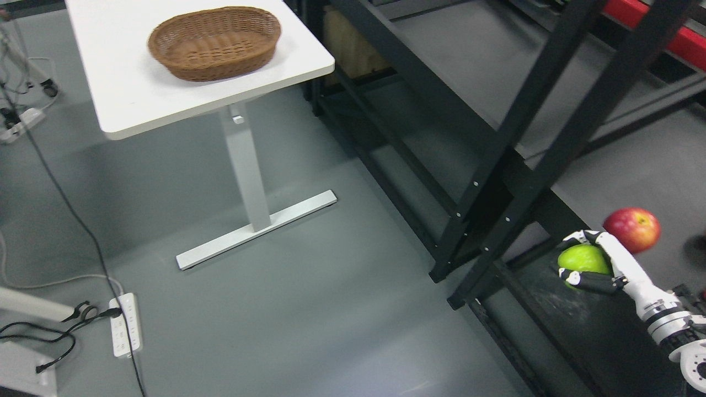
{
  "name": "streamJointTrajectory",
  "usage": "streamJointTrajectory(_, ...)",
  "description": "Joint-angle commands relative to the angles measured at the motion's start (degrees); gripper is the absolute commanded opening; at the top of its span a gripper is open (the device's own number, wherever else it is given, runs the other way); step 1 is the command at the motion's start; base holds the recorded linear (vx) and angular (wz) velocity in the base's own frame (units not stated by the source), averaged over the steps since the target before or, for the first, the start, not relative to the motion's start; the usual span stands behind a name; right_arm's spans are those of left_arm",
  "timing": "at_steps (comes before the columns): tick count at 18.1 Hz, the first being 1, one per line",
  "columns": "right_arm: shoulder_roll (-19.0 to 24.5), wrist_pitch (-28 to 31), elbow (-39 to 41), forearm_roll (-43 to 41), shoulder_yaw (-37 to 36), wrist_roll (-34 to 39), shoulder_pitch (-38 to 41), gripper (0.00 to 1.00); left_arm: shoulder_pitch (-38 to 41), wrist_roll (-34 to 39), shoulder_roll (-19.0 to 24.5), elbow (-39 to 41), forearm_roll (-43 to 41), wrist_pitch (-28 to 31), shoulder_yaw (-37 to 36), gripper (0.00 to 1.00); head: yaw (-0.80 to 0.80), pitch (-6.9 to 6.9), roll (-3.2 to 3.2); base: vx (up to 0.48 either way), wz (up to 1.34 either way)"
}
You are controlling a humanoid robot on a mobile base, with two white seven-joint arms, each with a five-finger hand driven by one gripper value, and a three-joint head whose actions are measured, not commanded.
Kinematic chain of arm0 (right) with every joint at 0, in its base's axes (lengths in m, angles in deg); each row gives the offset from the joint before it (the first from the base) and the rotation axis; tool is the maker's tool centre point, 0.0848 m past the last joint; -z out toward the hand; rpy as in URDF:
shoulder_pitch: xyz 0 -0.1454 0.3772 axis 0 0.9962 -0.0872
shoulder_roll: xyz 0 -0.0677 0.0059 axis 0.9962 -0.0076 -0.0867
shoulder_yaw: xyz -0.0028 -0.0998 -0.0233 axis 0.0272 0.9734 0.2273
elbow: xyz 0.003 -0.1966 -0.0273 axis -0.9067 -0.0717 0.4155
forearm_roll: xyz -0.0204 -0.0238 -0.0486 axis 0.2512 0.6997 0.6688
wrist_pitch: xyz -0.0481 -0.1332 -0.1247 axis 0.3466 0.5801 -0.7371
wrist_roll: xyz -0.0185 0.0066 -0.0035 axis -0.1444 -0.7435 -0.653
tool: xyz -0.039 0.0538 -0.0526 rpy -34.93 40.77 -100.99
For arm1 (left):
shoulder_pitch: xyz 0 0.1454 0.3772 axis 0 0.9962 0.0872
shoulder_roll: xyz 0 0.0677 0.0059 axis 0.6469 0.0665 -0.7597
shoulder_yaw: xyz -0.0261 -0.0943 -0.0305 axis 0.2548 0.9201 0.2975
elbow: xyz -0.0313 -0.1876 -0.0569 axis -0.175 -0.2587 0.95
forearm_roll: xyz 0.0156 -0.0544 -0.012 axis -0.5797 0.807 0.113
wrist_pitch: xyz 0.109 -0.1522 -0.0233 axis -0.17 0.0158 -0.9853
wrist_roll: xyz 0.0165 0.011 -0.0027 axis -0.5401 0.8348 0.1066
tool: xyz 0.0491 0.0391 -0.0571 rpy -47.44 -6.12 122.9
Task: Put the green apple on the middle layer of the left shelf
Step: 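Carry the green apple in the right hand toward the dark shelf, then lower the green apple onto the middle shelf beside the pears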
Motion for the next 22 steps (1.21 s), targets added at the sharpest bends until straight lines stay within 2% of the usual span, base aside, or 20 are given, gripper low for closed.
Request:
streamJointTrajectory(1,-5.4,2.5,0.5,6.1,-4.5,-1.7,-7.1,0.02,0.0,0.1,1.0,0.0,0.0,0.0,0.0,1.00,0.00,0.00,0.00,-0.113,-0.74)
streamJointTrajectory(10,-5.5,2.7,0.2,14.8,-3.9,-1.8,-16.7,0.02,0.0,0.1,1.0,0.0,0.0,0.0,0.0,1.00,0.00,0.00,0.00,-0.070,-0.76)
streamJointTrajectory(16,-0.2,4.0,-1.2,23.4,4.9,-3.4,-20.6,0.02,0.0,0.1,1.0,0.0,0.0,0.0,0.0,1.00,0.00,0.00,0.00,0.019,-0.33)
streamJointTrajectory(22,1.5,4.8,-9.2,27.3,10.7,-4.6,-25.7,0.02,0.0,0.1,1.0,0.0,0.0,0.0,0.0,1.00,0.00,-0.01,0.00,0.060,-0.29)
